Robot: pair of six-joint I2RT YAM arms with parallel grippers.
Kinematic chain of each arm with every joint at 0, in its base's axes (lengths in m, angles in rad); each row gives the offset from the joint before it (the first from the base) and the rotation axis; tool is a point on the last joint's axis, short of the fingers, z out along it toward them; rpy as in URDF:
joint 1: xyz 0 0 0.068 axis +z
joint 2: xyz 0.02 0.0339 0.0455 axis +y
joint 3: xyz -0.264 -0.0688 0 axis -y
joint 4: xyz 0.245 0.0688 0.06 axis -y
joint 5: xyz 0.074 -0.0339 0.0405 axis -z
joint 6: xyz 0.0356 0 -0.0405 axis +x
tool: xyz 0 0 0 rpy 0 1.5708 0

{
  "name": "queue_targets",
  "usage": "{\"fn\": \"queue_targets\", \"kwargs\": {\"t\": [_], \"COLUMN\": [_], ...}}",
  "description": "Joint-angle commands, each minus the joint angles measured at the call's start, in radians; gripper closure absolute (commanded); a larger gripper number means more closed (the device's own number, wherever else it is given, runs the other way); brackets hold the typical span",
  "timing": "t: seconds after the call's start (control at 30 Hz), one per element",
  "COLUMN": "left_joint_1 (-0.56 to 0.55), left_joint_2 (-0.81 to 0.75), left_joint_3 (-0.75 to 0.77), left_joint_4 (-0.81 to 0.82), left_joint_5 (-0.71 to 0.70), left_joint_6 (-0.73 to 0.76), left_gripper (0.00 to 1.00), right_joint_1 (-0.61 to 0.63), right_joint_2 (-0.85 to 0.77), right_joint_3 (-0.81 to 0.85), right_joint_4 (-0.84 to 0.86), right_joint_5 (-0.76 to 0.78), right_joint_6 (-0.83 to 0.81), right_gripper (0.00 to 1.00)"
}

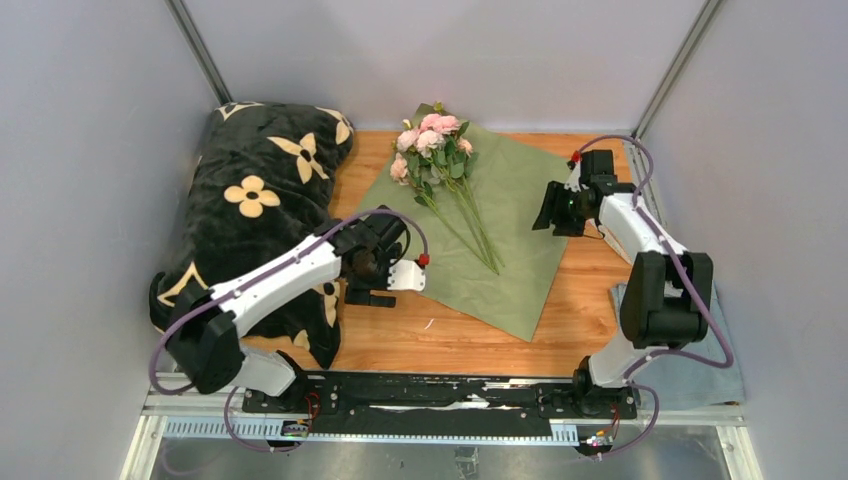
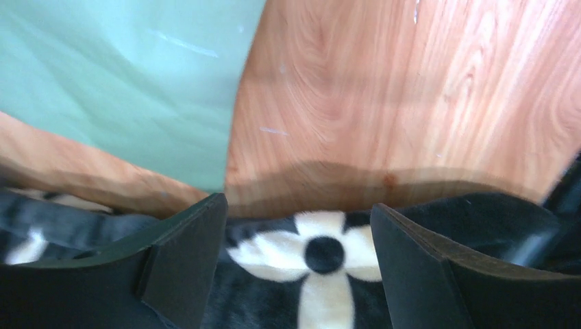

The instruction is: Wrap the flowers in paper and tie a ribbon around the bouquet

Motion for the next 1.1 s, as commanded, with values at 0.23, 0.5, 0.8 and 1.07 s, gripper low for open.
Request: {"fn": "queue_targets", "kwargs": {"t": [0.23, 0.5, 0.8, 1.07], "left_joint_1": [-0.071, -0.033, 0.059, 0.116], "left_joint_2": [-0.112, 0.01, 0.038, 0.021], "left_joint_3": [-0.394, -0.448, -0.452, -0.377], "left_joint_4": [0.723, 0.854, 1.025, 0.834], "left_joint_5": [0.07, -0.085, -0.044, 0.028], "left_joint_6": [0.484, 0.541, 0.601, 0.535], "left_gripper": [0.07, 0.11, 0.57, 1.0], "right_joint_1": [0.243, 0.381, 0.396, 0.462], "right_joint_2": [-0.05, 0.211, 0.082, -0.394], "right_joint_3": [-0.097, 0.137, 0.074, -0.257], "right_joint_4": [0.115, 0.034, -0.082, 0.107], "right_joint_5": [-0.294, -0.074, -0.03, -0.267], "right_joint_6": [-0.092, -0.192, -0.22, -0.559], "right_gripper": [0.4, 0.32, 0.32, 0.31]}}
